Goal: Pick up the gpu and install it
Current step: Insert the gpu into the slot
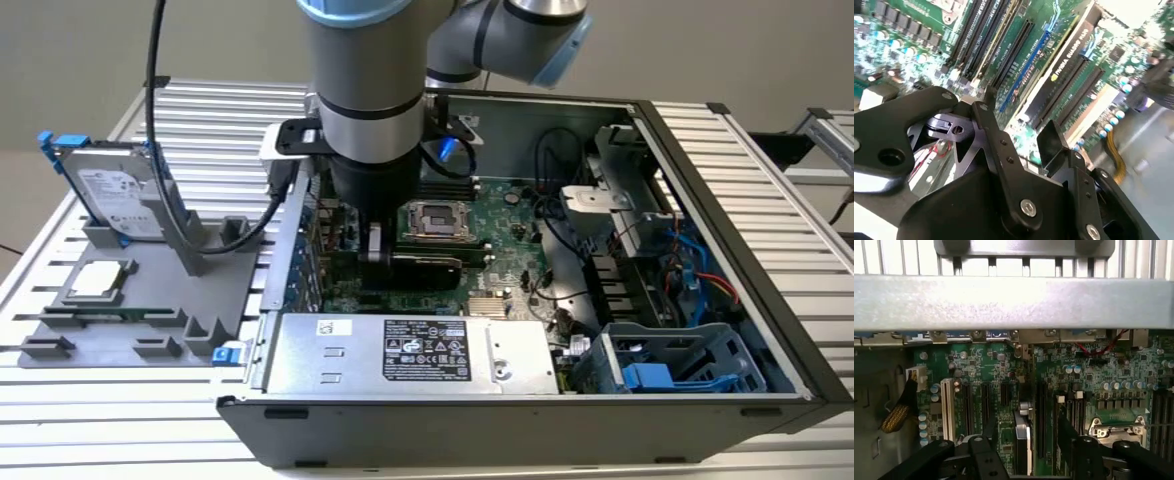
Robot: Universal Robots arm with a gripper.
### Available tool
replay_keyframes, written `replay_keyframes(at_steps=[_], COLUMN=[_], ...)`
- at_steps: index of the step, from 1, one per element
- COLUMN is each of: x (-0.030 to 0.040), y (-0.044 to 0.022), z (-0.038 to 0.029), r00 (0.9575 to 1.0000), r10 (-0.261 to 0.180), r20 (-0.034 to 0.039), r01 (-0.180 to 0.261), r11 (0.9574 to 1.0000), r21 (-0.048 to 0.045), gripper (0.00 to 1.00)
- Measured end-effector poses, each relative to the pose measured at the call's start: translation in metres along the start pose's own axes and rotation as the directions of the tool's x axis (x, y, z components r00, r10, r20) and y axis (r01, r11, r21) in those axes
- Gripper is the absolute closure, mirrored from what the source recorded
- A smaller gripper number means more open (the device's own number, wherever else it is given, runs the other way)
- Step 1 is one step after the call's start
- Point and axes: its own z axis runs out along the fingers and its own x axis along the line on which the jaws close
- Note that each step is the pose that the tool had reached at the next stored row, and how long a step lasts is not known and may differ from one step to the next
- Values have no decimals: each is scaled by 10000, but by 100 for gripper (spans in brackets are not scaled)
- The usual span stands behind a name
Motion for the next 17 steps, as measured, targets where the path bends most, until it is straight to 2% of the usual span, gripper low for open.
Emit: replay_keyframes(at_steps=[5,8,9,17], x=[-19,-19,-18,-19], y=[-9,-9,-9,-9], z=[-196,-199,-201,-206], r00=[10000,10000,10000,10000], r10=[-1,-1,-1,-1], r20=[1,3,0,0], r01=[1,1,1,1], r11=[10000,10000,10000,10000], r21=[1,2,0,0], gripper=[0,0,100,100])
